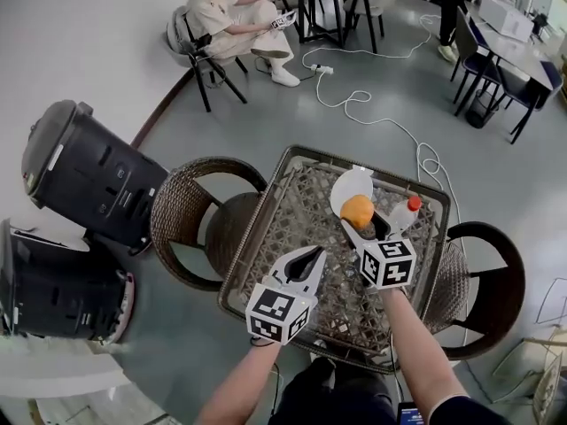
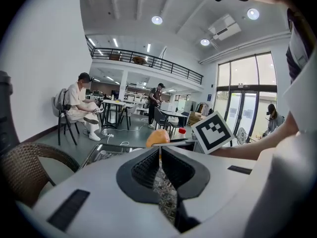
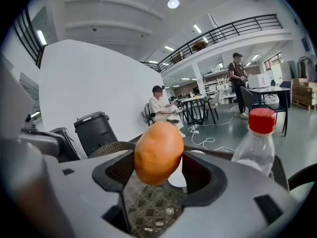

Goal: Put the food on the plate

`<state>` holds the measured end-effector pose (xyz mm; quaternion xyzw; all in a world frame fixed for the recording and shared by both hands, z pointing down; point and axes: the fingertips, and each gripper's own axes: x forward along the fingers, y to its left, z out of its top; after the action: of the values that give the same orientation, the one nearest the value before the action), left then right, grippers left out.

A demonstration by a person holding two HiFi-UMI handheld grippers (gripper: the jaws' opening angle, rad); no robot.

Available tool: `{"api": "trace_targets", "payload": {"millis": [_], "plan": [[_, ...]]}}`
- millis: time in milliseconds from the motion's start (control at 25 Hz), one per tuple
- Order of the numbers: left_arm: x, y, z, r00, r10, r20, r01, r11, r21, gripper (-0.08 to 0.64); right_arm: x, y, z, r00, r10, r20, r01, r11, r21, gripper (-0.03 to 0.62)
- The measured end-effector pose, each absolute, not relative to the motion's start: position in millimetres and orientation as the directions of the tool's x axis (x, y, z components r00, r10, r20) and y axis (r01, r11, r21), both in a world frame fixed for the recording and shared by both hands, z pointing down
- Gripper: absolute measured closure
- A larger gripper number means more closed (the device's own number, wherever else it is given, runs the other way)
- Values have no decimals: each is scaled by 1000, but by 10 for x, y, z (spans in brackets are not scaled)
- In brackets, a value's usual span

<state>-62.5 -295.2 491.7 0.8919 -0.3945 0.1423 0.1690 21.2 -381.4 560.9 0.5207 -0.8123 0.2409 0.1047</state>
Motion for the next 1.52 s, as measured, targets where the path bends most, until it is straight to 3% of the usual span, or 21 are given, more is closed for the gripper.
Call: {"api": "trace_targets", "payload": {"millis": [640, 1160, 1520], "plan": [[-705, -3267, 5484, 652, -596, 469, -743, -625, 238, 537, 313, -4678, 6607, -246, -758, 604, -962, 116, -247, 282], [-710, -3364, 5660, 653, -581, 487, -746, -606, 278, 537, 291, -4747, 6923, -313, -694, 648, -928, 77, -365, 282], [-704, -3414, 5687, 648, -585, 487, -751, -599, 279, 537, 247, -4709, 7041, -327, -655, 682, -931, 98, -353, 282]]}}
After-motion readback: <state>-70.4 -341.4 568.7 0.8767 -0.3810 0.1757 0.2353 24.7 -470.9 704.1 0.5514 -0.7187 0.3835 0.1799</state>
